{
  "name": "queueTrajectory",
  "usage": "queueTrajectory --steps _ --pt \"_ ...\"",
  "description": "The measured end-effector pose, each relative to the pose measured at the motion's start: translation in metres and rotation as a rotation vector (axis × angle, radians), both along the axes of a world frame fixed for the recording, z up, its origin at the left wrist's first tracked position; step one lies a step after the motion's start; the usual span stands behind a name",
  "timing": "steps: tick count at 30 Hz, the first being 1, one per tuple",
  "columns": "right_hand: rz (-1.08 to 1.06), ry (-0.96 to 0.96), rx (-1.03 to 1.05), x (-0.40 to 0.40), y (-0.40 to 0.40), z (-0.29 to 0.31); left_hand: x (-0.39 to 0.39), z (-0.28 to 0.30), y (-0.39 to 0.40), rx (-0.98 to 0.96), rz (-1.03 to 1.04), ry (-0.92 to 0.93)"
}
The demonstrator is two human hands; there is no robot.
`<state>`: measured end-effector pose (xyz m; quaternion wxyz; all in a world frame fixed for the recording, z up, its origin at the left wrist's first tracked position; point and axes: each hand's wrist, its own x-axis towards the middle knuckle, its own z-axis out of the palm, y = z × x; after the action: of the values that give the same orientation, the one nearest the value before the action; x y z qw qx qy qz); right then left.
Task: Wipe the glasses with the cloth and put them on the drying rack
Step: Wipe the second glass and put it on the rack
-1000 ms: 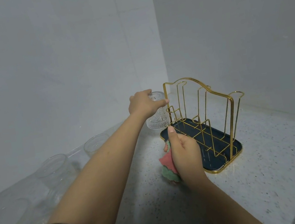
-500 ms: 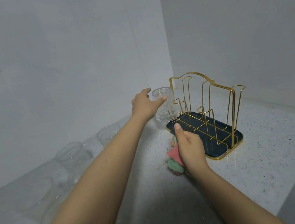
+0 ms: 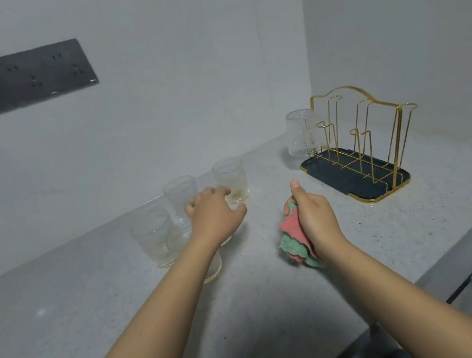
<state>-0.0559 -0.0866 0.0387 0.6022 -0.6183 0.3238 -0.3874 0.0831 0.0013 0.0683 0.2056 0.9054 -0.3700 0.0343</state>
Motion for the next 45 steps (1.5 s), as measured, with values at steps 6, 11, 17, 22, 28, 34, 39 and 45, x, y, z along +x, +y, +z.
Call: queueTrajectory --steps 6,11,17,22,28,34,39,45 --pt "0.021 -0.009 0.012 -0.002 0.03 -0.002 -0.011 -0.006 0.043 0.155 0.073 -0.171" --pt "0.055 0.002 0.025 0.002 0.048 -0.004 -0.011 -0.01 0.069 0.123 0.194 -0.108" --pt "0.045 0.049 0.028 0.008 0.054 -0.009 -0.011 -0.019 0.081 -0.202 0.194 0.231" --pt "0.124 0.151 0.268 0.001 0.045 -0.005 -0.014 -0.018 0.083 -0.399 0.158 0.361" --pt "0.211 -0.111 0.729 -0.02 0.025 0.001 -0.042 -0.011 0.079 -0.581 0.053 0.546" --pt "0.084 -0.392 0.676 -0.036 0.025 0.004 -0.066 -0.029 0.056 -0.877 0.043 0.939" --pt "0.112 -0.434 0.325 -0.042 0.033 0.008 -0.069 -0.039 0.036 -1.093 0.002 1.21" --pt "0.374 -0.172 -0.265 -0.031 0.061 -0.006 -0.074 -0.047 0.025 -1.115 -0.064 1.307"
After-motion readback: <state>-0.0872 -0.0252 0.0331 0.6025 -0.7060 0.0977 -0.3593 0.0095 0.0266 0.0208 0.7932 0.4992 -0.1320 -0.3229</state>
